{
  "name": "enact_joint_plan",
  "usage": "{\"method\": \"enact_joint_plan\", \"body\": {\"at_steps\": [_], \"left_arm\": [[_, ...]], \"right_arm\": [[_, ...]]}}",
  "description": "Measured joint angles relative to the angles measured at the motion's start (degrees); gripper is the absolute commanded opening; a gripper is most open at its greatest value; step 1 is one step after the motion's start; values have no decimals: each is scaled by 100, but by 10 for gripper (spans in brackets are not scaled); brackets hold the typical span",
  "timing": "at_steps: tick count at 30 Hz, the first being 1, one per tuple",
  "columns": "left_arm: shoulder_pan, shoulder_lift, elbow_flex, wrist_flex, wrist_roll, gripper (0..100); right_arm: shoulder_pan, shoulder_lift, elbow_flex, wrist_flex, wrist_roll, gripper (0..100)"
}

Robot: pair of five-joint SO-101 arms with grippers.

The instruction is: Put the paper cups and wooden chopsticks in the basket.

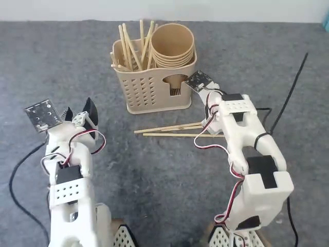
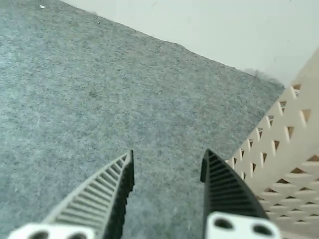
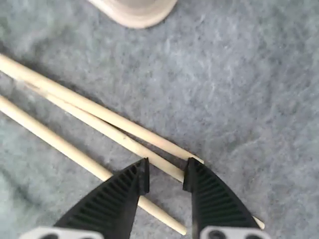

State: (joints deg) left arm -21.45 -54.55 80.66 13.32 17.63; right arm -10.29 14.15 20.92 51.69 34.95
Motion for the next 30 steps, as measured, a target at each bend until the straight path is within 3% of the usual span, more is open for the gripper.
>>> {"method": "enact_joint_plan", "body": {"at_steps": [11,21,26,30], "left_arm": [[0,0,0,0,-35,205],[0,0,0,0,-35,205],[0,0,0,0,-35,205],[0,0,0,0,-35,205]], "right_arm": [[0,0,44,-123,501,129],[-9,9,18,677,923,128],[-26,-343,510,677,941,9],[-44,-879,1231,431,941,9]]}}
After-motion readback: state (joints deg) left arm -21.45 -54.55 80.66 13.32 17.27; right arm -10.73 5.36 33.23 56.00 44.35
